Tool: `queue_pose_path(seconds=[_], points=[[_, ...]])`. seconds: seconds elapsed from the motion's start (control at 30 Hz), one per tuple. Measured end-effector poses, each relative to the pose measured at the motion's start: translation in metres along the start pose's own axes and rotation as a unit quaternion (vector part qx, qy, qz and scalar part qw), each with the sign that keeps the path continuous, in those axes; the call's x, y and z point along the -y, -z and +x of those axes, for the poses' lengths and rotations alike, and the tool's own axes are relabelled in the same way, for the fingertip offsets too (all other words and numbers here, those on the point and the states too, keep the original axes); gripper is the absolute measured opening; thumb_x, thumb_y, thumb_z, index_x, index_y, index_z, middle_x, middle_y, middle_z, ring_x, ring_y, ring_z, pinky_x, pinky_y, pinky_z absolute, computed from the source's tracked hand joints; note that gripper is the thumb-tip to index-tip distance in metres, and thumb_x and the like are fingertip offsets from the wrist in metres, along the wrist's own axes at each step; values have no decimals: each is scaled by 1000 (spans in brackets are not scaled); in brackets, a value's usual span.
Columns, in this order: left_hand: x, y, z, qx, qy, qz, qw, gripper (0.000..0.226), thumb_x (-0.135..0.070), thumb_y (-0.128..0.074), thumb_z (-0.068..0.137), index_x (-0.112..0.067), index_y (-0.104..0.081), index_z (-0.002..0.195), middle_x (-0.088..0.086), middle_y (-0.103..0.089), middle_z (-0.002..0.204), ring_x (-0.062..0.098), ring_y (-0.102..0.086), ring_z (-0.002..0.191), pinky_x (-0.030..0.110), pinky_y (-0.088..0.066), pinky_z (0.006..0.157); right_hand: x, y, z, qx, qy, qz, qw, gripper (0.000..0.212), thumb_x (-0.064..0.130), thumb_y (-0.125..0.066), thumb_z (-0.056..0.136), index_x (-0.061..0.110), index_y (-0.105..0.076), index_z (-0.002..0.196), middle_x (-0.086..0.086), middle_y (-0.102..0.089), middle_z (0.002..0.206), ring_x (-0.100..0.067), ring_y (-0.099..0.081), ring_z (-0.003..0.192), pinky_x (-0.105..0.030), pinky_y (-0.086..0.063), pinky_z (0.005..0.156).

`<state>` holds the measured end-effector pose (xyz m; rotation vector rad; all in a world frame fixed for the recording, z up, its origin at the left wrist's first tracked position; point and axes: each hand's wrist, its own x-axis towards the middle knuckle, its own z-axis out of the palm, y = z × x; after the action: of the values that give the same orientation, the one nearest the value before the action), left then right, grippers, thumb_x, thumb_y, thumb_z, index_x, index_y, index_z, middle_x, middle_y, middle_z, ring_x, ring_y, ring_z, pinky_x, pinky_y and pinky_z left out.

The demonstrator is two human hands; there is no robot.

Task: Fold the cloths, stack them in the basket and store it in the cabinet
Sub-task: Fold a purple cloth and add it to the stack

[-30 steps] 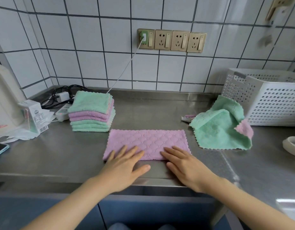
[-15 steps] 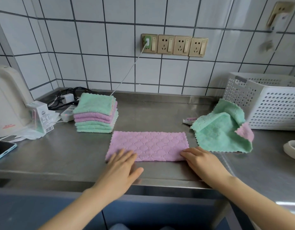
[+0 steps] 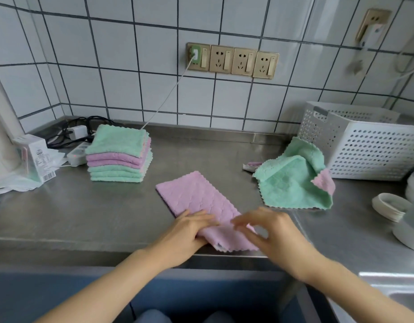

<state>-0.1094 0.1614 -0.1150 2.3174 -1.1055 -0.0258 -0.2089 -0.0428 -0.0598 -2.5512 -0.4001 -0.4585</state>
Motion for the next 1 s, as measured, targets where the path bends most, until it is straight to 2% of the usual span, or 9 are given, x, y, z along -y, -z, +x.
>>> queue_pose_path(seconds=[0.17, 0.27, 0.37, 0.5, 0.6, 0.7, 0.77, 0.83, 1.0], points=[[-1, 33, -24, 2, 70, -171, 983, 31, -9, -48, 96, -29, -69, 107, -29, -67, 105, -10, -59, 102, 9, -41, 90, -50, -4, 0, 40, -77, -71, 994, 49, 14, -62, 87, 32, -50, 131, 13, -56, 126, -5, -54, 114, -16, -39, 98], [-6, 48, -34, 12, 115, -172, 978, 34, -10, -44, 98, -37, -61, 85, -42, -62, 79, -17, -58, 82, 2, -39, 72, -43, -25, 2, 88, -41, -16, 995, 57, 32, -63, 84, 35, -43, 136, 14, -52, 126, 2, -55, 107, -19, -43, 92], [-9, 56, -41, 11, 127, -160, 979, 34, -8, -43, 98, -33, -55, 79, -48, -56, 70, -23, -54, 76, 0, -38, 68, -26, -45, 10, 60, 11, 57, 997, 45, 24, -67, 84, 28, -56, 127, 16, -59, 116, 2, -59, 101, -16, -45, 86], [-3, 63, -49, 1, 144, -188, 971, 27, -15, -51, 93, -19, -59, 67, -22, -63, 61, -6, -53, 59, 13, -43, 66, -11, -53, 17, 49, -19, 156, 986, 22, 5, -60, 87, 18, -70, 102, 14, -71, 97, -3, -66, 90, -19, -51, 79], [15, 59, -45, -98, 186, -215, 954, 36, -27, -61, 85, -11, -46, 57, -9, -38, 47, 3, -29, 47, 22, -28, 53, -5, -54, 29, 36, -67, 213, 974, 22, 4, -57, 87, 20, -71, 94, 12, -72, 87, -3, -65, 79, -18, -50, 71], [26, 57, -27, -188, 237, -283, 910, 43, -35, -67, 83, -6, -47, 59, 3, -38, 50, 12, -34, 49, 24, -29, 52, 0, -61, 55, -19, -133, 245, 960, 13, 18, -59, 86, 23, -64, 75, 5, -61, 66, -4, -48, 61, -22, -39, 57], [32, 57, -10, -175, 307, -379, 856, 38, -34, -65, 87, 2, -61, 75, 10, -65, 68, 19, -60, 61, 29, -45, 59, -3, -71, 78, -68, -186, 205, 959, 27, 20, -61, 86, 18, -47, 63, 6, -46, 55, -10, -38, 55, -24, -31, 51], [38, 53, 4, -148, 366, -433, 810, 30, -26, -61, 91, 2, -65, 96, 16, -72, 94, 23, -69, 78, 31, -54, 66, -8, -81, 98, -68, -259, 149, 952, 35, 23, -60, 86, 16, -39, 59, 4, -41, 53, -17, -38, 58, -26, -29, 50], [46, 51, 15, -127, 396, -390, 822, 24, -25, -58, 92, -2, -62, 100, 14, -70, 97, 25, -68, 85, 29, -54, 62, -19, -99, 118, -27, -357, 67, 931, 34, 27, -48, 90, 11, -43, 60, -6, -54, 63, -29, -49, 70, -28, -32, 59]])
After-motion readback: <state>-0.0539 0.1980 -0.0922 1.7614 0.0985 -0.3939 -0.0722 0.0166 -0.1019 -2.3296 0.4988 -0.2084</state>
